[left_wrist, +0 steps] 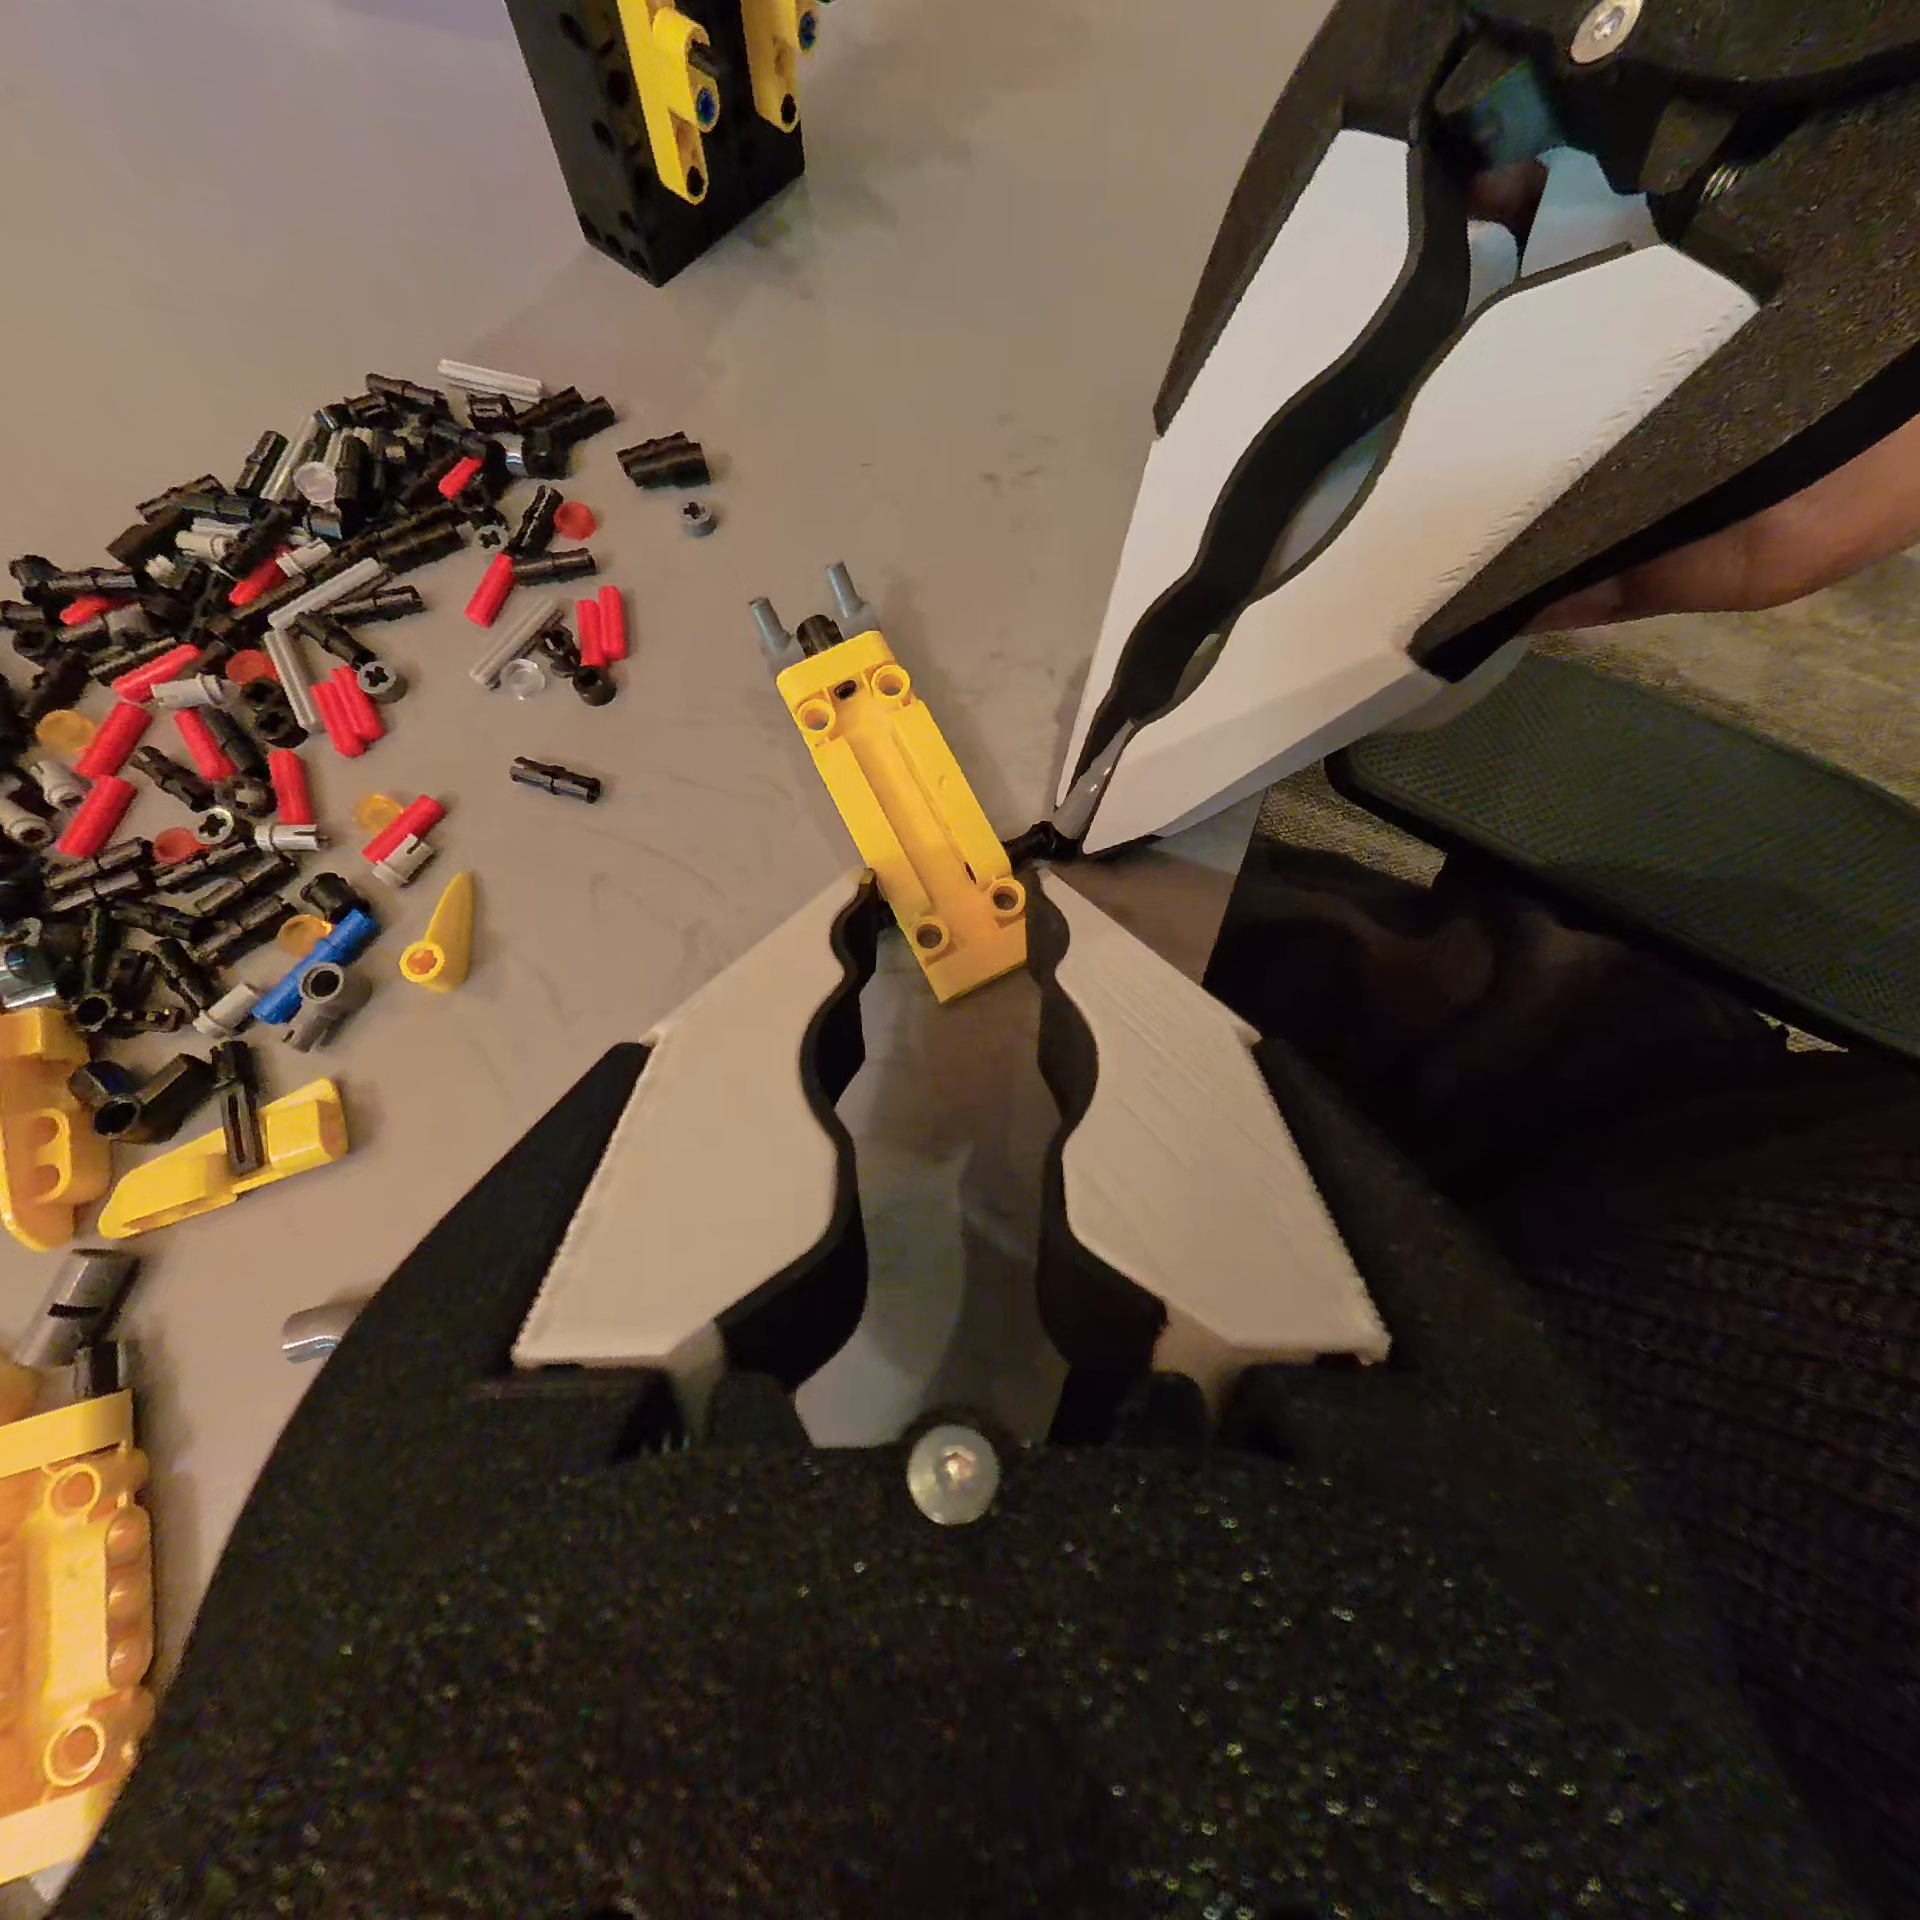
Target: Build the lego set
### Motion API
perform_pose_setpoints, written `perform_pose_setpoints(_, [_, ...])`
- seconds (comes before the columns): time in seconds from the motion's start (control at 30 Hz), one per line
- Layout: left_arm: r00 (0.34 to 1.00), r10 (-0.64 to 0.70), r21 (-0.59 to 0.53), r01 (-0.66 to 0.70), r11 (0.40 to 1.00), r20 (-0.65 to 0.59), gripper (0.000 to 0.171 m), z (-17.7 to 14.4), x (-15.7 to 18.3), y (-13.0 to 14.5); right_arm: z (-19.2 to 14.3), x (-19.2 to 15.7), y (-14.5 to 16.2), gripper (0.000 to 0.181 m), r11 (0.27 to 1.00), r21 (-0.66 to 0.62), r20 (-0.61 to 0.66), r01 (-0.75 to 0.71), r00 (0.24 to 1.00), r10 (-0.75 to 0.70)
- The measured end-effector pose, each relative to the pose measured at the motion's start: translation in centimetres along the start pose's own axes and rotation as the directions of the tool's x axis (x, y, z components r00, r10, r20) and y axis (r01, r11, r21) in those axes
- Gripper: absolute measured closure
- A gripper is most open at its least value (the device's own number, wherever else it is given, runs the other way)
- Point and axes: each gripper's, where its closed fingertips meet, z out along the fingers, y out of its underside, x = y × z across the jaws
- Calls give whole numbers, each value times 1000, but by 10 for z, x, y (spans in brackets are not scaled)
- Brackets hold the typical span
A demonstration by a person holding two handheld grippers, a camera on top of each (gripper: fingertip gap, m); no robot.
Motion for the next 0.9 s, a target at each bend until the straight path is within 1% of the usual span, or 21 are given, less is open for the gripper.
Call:
perform_pose_setpoints(0.13, [1000, 20, 3, -20, 1000, 11, 144, 0, 0, 0, 0, 0, 0, 175, 1000, 13, 24, -5, 1000, 4])
perform_pose_setpoints(0.27, [998, 63, -1, -63, 998, 14, 144, -1, 4, 0, -2, -2, 3, 175, 1000, -13, 51, 11, 999, -10])
perform_pose_setpoints(0.43, [991, 132, -31, -131, 991, 36, 144, -1, 6, 1, -3, -3, 5, 175, 990, -108, 21, 92, 996, -90])
perform_pose_setpoints(0.53, [990, 135, -25, -134, 991, 51, 144, 0, 4, 0, -2, -1, 1, 175, 978, -146, -4, 146, 989, -149])
perform_pose_setpoints(0.63, [998, 62, -13, -62, 998, 9, 144, 0, 2, 1, 1, -1, -2, 175, 984, -120, 29, 128, 992, -126])
perform_pose_setpoints(0.77, [999, 50, -15, -50, 999, -1, 144, 0, 1, 2, 2, -1, -3, 175, 996, -42, 68, 75, 995, -72])
perform_pose_setpoints(0.9, [999, 34, -16, -34, 999, -18, 144, 0, 2, 2, 2, -1, -3, 175, 998, 29, 67, 49, 996, -51])
